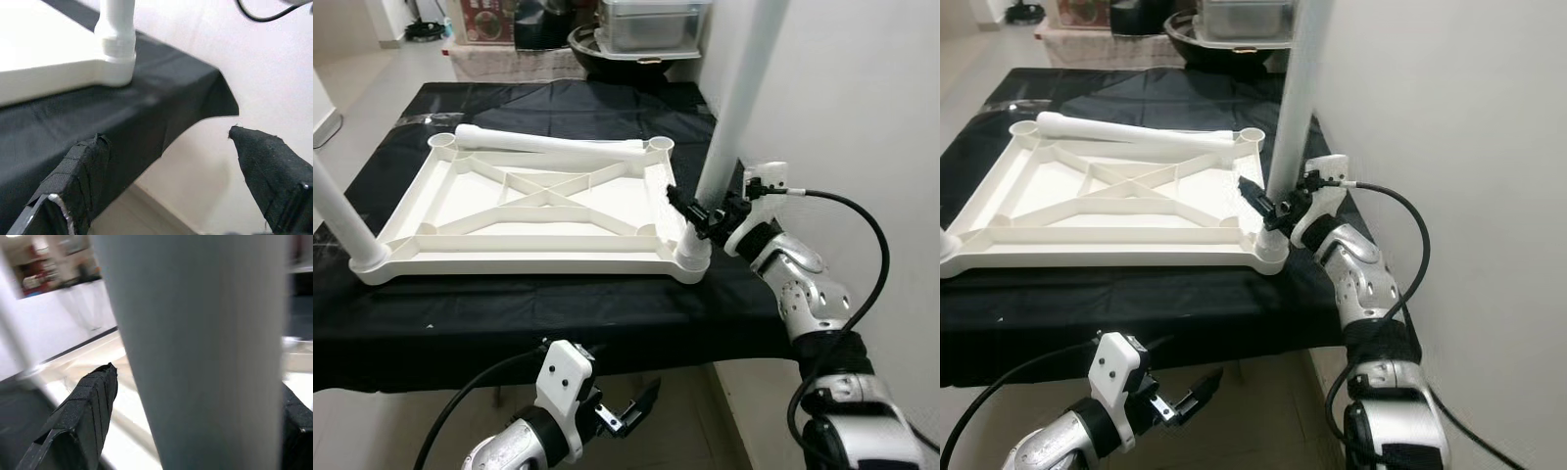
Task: Building children table
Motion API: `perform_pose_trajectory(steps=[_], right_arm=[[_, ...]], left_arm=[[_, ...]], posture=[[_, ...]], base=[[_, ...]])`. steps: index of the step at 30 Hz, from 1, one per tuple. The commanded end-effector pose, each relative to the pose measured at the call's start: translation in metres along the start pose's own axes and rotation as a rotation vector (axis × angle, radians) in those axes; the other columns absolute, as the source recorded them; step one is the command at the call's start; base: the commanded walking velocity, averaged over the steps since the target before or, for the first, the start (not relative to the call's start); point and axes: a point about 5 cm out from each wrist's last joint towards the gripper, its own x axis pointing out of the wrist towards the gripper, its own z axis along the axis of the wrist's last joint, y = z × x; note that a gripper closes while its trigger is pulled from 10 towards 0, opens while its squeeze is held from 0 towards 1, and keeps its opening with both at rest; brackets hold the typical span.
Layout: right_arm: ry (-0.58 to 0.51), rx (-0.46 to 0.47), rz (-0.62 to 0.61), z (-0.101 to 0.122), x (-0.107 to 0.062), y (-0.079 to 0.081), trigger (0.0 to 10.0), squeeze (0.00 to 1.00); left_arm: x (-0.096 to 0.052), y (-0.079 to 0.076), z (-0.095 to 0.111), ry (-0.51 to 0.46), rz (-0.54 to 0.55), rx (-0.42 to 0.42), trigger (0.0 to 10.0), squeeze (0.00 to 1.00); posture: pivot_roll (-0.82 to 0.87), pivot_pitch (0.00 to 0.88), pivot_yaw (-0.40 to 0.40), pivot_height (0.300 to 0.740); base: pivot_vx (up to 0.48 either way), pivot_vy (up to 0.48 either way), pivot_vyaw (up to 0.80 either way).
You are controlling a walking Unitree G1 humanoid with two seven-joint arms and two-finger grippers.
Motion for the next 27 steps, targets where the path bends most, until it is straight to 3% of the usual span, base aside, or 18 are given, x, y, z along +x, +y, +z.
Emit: perform_pose_trajectory(steps=[1, 6, 13, 14, 15, 17, 18, 21, 25, 27], right_arm=[[0.038, 0.028, 0.109, -0.009, 0.009, 0.011, 10.0, 0.0], [0.124, 0.035, 0.272, -0.018, 0.016, 0.021, 10.0, 0.0], [0.156, 0.012, 0.27, -0.023, 0.017, 0.019, 10.0, 0.0], [0.15, 0.008, 0.245, -0.023, 0.018, 0.016, 8.7, 0.0], [0.135, 0.003, 0.204, -0.021, 0.019, 0.012, 1.0, 0.0], [0.126, -0.001, 0.179, -0.02, 0.02, 0.01, 1.0, 0.0], [0.119, -0.007, 0.135, -0.02, 0.02, 0.007, 0.0, 0.0], [0.095, -0.017, -0.019, -0.022, 0.019, -0.002, 0.0, 0.0], [0.08, -0.006, -0.082, -0.023, 0.018, -0.005, 0.0, 0.0], [0.031, 0.054, -0.282, -0.03, 0.013, -0.011, 0.0, 0.0]], left_arm=[[0.0, -0.001, 0.003, -0.017, 0.005, 0.014, 10.0, 0.0], [0.001, 0.003, 0.022, -0.105, 0.077, 0.086, 10.0, 0.0], [-0.001, 0.009, 0.03, -0.14, 0.172, 0.163, 10.0, 0.0], [-0.002, 0.01, 0.03, -0.143, 0.185, 0.172, 10.0, 0.0], [-0.003, 0.01, 0.031, -0.147, 0.197, 0.179, 10.0, 0.0], [-0.004, 0.01, 0.032, -0.149, 0.203, 0.184, 10.0, 0.0], [-0.004, 0.01, 0.032, -0.15, 0.207, 0.184, 10.0, 0.0], [-0.004, 0.01, 0.033, -0.152, 0.219, 0.186, 10.0, 0.0], [-0.004, 0.01, 0.033, -0.152, 0.222, 0.186, 10.0, 0.0], [-0.003, 0.012, 0.032, -0.151, 0.239, 0.191, 10.0, 0.0]], posture=[[0.12, 0.122, -0.049, 0.74], [0.13, 0.119, -0.058, 0.74], [0.14, 0.116, -0.061, 0.74], [0.13, 0.115, -0.06, 0.74], [0.13, 0.115, -0.059, 0.74], [0.13, 0.113, -0.06, 0.74], [0.13, 0.114, -0.061, 0.74], [0.13, 0.113, -0.061, 0.74], [0.13, 0.111, -0.062, 0.74], [0.13, 0.108, -0.059, 0.74]], base=[[0.0, 0.0, 0.0], [0.0, 0.0, 0.0], [0.0, 0.0, 0.0], [0.0, 0.0, 0.0], [0.0, 0.0, 0.0], [0.0, 0.0, 0.0], [0.0, 0.0, 0.0], [0.0, 0.0, 0.0], [0.0, 0.0, 0.0], [0.0, 0.0, 0.0]])
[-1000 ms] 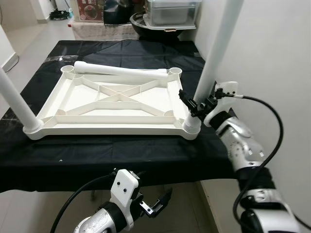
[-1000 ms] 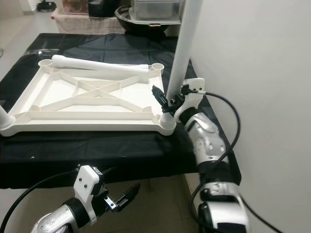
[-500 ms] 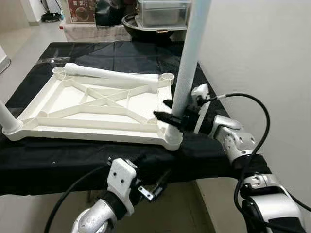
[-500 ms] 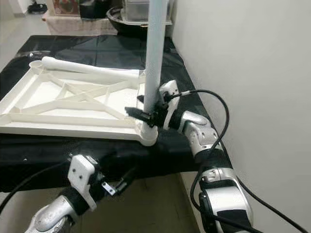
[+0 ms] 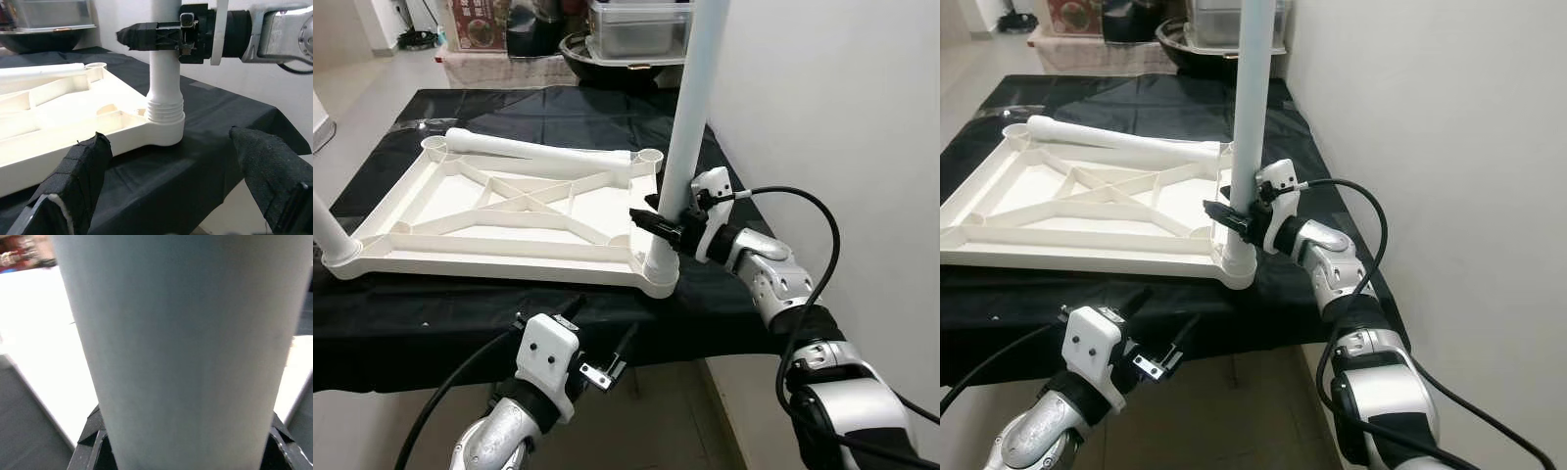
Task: Building children table
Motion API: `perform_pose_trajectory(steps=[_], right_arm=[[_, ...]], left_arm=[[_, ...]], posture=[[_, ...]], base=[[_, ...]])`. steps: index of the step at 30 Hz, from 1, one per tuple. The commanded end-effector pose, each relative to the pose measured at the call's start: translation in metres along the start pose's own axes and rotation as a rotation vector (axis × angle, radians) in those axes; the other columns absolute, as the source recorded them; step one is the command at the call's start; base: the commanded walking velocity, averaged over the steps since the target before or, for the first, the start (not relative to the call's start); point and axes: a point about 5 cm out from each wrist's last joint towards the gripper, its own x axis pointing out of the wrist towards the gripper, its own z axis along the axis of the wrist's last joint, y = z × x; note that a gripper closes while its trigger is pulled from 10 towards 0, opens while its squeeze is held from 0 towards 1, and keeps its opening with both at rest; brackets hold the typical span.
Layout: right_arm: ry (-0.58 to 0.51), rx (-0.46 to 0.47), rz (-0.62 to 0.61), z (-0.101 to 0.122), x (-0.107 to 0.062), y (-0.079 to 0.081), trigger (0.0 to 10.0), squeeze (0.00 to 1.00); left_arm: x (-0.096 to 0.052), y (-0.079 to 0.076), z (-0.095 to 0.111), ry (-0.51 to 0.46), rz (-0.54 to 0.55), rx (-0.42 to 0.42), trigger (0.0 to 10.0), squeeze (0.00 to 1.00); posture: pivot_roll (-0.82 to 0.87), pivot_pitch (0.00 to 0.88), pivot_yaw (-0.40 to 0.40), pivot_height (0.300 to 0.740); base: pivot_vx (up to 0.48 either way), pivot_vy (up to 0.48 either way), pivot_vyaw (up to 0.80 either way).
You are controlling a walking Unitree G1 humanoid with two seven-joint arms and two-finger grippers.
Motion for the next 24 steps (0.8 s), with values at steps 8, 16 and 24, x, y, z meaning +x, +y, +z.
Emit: perform_pose_trajectory(steps=[8, 16, 24], right_arm=[[-0.003, 0.063, -0.487, -0.027, -0.019, -0.016, 0.0, 0.0], [-0.009, 0.072, -0.996, -0.036, -0.033, -0.001, 0.0, 0.0], [-0.025, 0.091, -1.024, -0.032, -0.016, 0.025, 10.0, 0.0]], left_arm=[[0.0, 0.001, -0.001, -0.007, 0.017, 0.009, 10.0, 0.0], [0.0, -0.001, -0.001, -0.002, 0.012, 0.006, 10.0, 0.0], [-0.001, -0.002, -0.003, 0.006, 0.008, 0.004, 10.0, 0.0]], posture=[[0.12, 0.103, -0.056, 0.74], [0.13, 0.097, -0.056, 0.74], [0.13, 0.089, -0.054, 0.74]], base=[[0.0, 0.0, 0.0], [0.0, 0.0, 0.0], [0.0, 0.0, 0.0]])
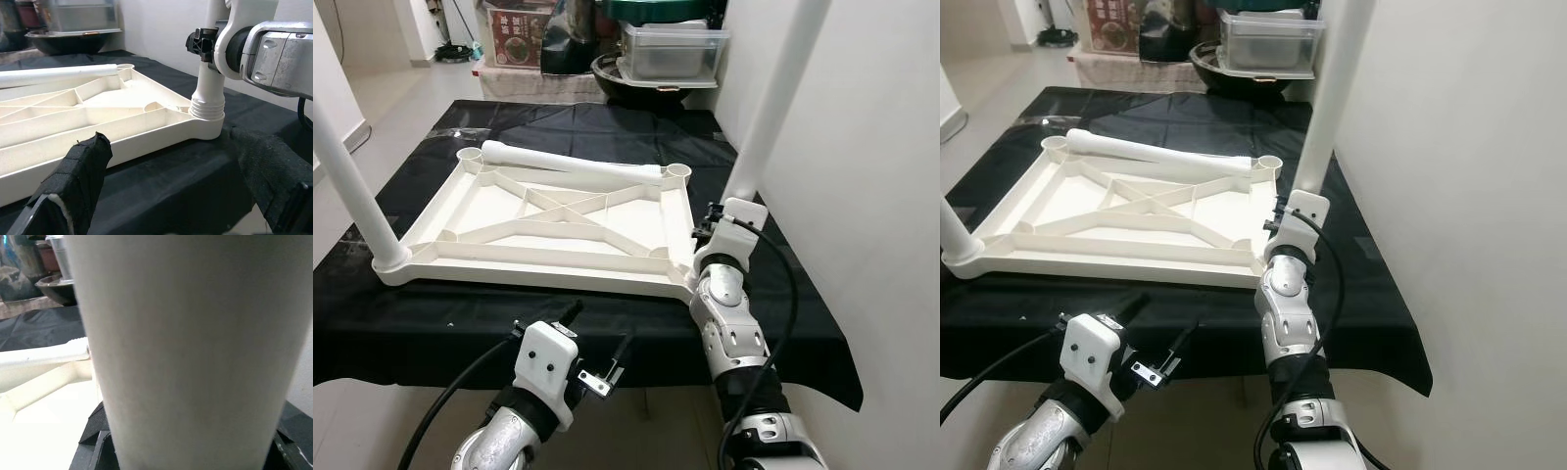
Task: Building children table
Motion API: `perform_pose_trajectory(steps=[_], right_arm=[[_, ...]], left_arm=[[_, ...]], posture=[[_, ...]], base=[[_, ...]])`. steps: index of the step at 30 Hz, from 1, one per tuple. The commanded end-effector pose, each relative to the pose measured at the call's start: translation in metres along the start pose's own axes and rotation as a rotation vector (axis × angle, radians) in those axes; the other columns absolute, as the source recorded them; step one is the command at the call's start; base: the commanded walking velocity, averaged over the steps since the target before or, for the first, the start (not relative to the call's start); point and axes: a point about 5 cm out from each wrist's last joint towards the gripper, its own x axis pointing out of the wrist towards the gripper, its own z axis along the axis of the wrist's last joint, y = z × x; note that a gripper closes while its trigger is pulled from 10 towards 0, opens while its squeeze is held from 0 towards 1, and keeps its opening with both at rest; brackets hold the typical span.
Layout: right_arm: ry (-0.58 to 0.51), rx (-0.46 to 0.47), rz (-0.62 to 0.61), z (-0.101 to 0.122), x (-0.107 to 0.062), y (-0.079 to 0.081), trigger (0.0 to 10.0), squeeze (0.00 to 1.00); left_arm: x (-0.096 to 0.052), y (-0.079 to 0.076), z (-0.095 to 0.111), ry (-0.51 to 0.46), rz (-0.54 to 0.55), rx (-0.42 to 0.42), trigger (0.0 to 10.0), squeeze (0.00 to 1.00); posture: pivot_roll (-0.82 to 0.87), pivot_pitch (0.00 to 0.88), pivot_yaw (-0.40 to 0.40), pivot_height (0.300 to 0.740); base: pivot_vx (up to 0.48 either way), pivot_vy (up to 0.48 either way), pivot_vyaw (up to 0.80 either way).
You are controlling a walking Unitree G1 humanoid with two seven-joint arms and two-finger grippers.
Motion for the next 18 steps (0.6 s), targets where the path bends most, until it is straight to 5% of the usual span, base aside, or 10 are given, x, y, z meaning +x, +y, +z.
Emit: perform_pose_trajectory(steps=[1, 6, 7, 9, 10, 14, 18], right_arm=[[0.087, 0.031, -0.012, -0.017, -0.004, -0.002, 10.0, 0.0], [-0.003, 0.0, 0.111, -0.008, -0.011, 0.005, 10.0, 0.0], [-0.011, -0.018, 0.122, -0.008, -0.01, 0.001, 10.0, 1.0], [-0.02, -0.001, 0.185, -0.007, -0.007, -0.003, 10.0, 1.0], [-0.038, 0.057, 0.337, -0.003, -0.001, -0.009, 10.0, 0.0], [-0.006, 0.12, 0.573, 0.0, 0.002, -0.01, 10.0, 0.0], [0.077, 0.081, 0.871, 0.004, 0.007, -0.02, 10.0, 0.0]], left_arm=[[-0.001, -0.002, -0.003, 0.014, -0.004, -0.001, 10.0, 0.0], [-0.001, -0.002, -0.004, 0.017, -0.006, -0.004, 10.0, 0.0], [0.0, -0.002, -0.004, 0.018, -0.008, -0.005, 10.0, 0.0], [0.001, -0.003, -0.004, 0.017, -0.01, -0.007, 10.0, 0.0], [0.003, -0.004, -0.005, 0.02, -0.022, -0.017, 10.0, 0.0], [0.004, -0.005, -0.006, 0.024, -0.033, -0.025, 10.0, 0.0], [0.005, -0.005, -0.007, 0.025, -0.038, -0.025, 10.0, 0.0]], posture=[[0.13, 0.089, -0.054, 0.74], [0.12, 0.089, -0.048, 0.74], [0.12, 0.088, -0.047, 0.74], [0.12, 0.087, -0.045, 0.74], [0.12, 0.084, -0.045, 0.74], [0.11, 0.082, -0.043, 0.74], [0.11, 0.081, -0.047, 0.74]], base=[[0.0, 0.0, 0.0], [0.0, 0.0, 0.0], [0.0, 0.0, 0.0], [0.0, 0.0, 0.0], [0.0, 0.0, 0.0], [0.0, 0.0, 0.0], [0.0, 0.0, 0.0]])
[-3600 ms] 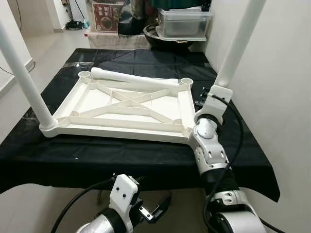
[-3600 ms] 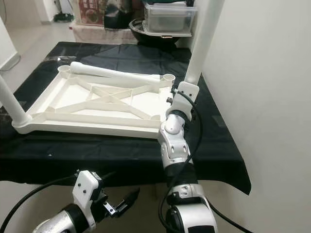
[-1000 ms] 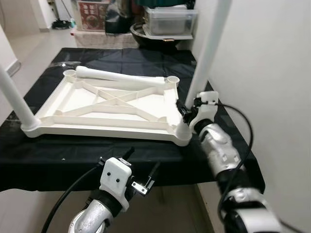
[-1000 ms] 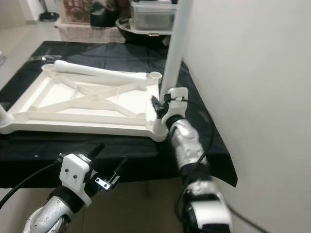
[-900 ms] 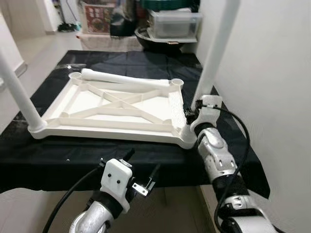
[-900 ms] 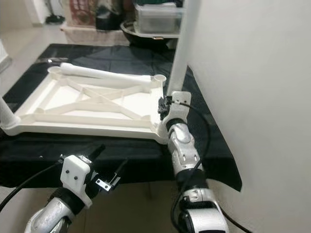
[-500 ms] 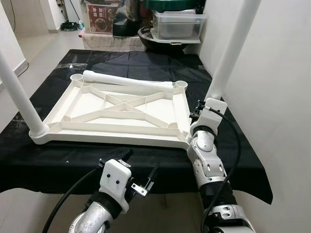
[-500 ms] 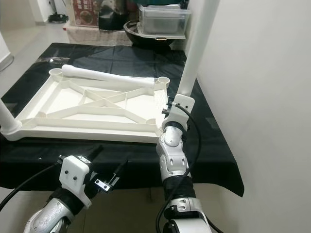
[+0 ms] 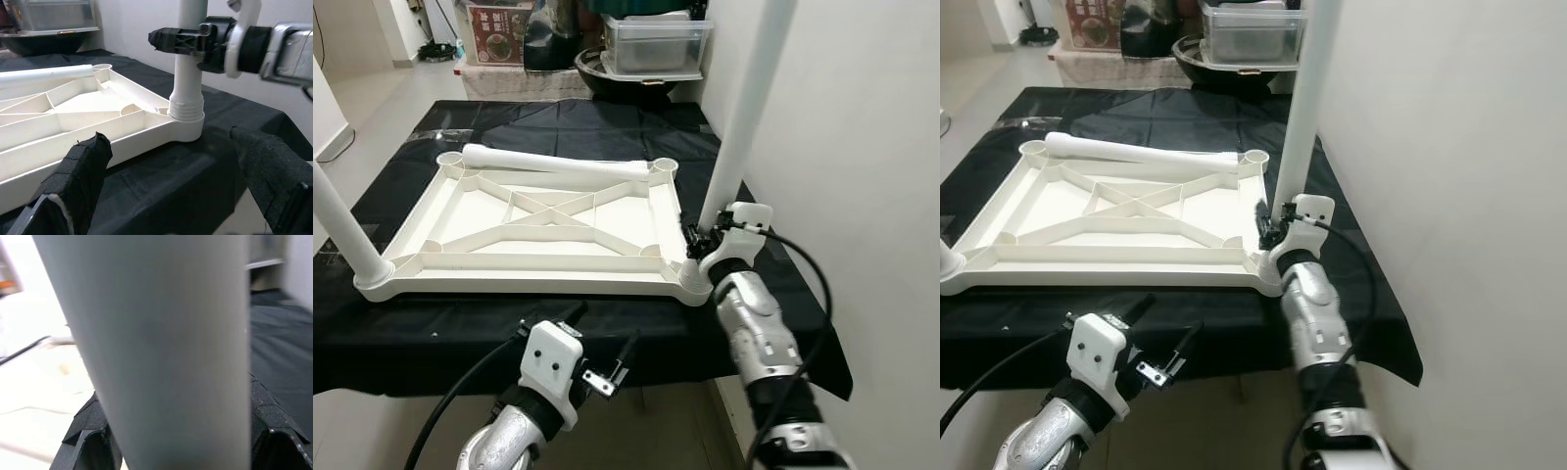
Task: Building children table
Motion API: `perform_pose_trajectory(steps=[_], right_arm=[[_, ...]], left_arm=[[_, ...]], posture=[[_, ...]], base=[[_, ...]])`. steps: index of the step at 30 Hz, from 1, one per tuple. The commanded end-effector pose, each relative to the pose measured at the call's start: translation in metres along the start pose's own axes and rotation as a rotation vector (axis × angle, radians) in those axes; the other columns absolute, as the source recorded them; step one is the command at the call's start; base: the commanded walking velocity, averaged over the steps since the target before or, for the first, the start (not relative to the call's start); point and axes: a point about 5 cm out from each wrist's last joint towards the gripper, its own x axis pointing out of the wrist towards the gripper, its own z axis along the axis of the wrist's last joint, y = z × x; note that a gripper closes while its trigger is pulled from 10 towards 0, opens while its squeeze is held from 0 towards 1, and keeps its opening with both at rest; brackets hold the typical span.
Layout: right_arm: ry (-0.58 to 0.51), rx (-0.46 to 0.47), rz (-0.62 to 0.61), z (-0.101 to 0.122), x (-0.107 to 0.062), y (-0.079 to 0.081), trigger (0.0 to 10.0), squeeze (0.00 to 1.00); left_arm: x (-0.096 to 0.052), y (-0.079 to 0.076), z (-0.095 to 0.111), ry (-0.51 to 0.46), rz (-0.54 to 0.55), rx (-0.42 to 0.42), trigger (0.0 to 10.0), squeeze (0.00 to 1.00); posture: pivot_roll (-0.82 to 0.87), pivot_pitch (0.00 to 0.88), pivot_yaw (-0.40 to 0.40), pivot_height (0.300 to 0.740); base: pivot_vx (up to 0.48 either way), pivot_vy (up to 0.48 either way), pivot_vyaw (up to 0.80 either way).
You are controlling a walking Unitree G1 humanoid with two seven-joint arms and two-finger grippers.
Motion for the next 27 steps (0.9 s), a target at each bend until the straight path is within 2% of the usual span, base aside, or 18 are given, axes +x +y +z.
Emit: perform_pose_trajectory(steps=[1, 3, 5, 6, 8, 9, 10, 13, 16, 21, 22, 27], right_arm=[[0.054, 0.022, 0.155, -0.004, 0.001, 0.006, 10.0, 0.0], [0.079, 0.029, 0.255, 0.0, 0.001, 0.004, 10.0, 0.0], [0.119, 0.05, 0.41, 0.002, 0.0, 0.008, 10.0, 0.0], [0.119, 0.05, 0.41, 0.002, 0.0, 0.008, 10.0, 0.0], [0.161, 0.052, 0.532, 0.002, -0.001, 0.011, 10.0, 0.0], [0.161, 0.052, 0.532, 0.002, -0.001, 0.011, 10.0, 0.0], [0.19, 0.029, 0.646, 0.001, 0.001, 0.017, 10.0, 0.0], [0.206, 0.022, 0.708, 0.001, 0.001, 0.019, 10.0, 0.0], [0.226, -0.012, 0.841, 0.003, 0.005, 0.026, 10.0, 0.0], [0.223, -0.025, 0.911, 0.006, 0.007, 0.03, 10.0, 0.0], [0.215, -0.024, 0.923, 0.006, 0.008, 0.032, 0.0, 0.0], [0.193, -0.016, 0.903, 0.002, 0.011, 0.035, 0.0, 0.0]], left_arm=[[0.0, -0.002, -0.005, 0.025, -0.009, -0.018, 10.0, 0.0], [0.0, -0.002, -0.006, 0.026, -0.009, -0.019, 10.0, 0.0], [0.001, -0.002, -0.006, 0.026, -0.012, -0.019, 10.0, 0.0], [0.001, -0.002, -0.006, 0.026, -0.012, -0.019, 10.0, 0.0], [0.001, -0.003, -0.006, 0.026, -0.015, -0.02, 10.0, 0.0], [0.001, -0.003, -0.006, 0.026, -0.015, -0.02, 10.0, 0.0], [0.001, -0.003, -0.006, 0.026, -0.02, -0.021, 10.0, 0.0], [0.001, -0.004, -0.006, 0.026, -0.024, -0.021, 10.0, 0.0], [-0.001, -0.007, -0.006, 0.031, -0.051, -0.034, 10.0, 0.0], [-0.002, -0.008, -0.005, 0.033, -0.053, -0.034, 10.0, 0.0], [-0.002, -0.008, -0.005, 0.033, -0.052, -0.033, 10.0, 0.0], [-0.001, -0.008, -0.005, 0.033, -0.052, -0.032, 10.0, 0.0]], posture=[[0.11, 0.081, -0.047, 0.74], [0.11, 0.081, -0.049, 0.74], [0.11, 0.08, -0.05, 0.74], [0.11, 0.08, -0.05, 0.74], [0.12, 0.08, -0.052, 0.74], [0.12, 0.08, -0.052, 0.74], [0.13, 0.082, -0.051, 0.74], [0.13, 0.081, -0.052, 0.74], [0.14, 0.085, -0.057, 0.74], [0.14, 0.086, -0.058, 0.74], [0.14, 0.087, -0.057, 0.74], [0.14, 0.089, -0.056, 0.74]], base=[[0.0, 0.0, 0.0], [0.0, 0.0, 0.0], [0.0, 0.0, 0.0], [0.0, 0.0, 0.0], [0.0, 0.0, 0.0], [0.0, 0.0, 0.0], [0.0, 0.0, 0.0], [0.0, 0.0, 0.0], [0.0, 0.0, 0.0], [0.0, 0.0, 0.0], [0.0, 0.0, 0.0], [0.0, 0.0, 0.0]])
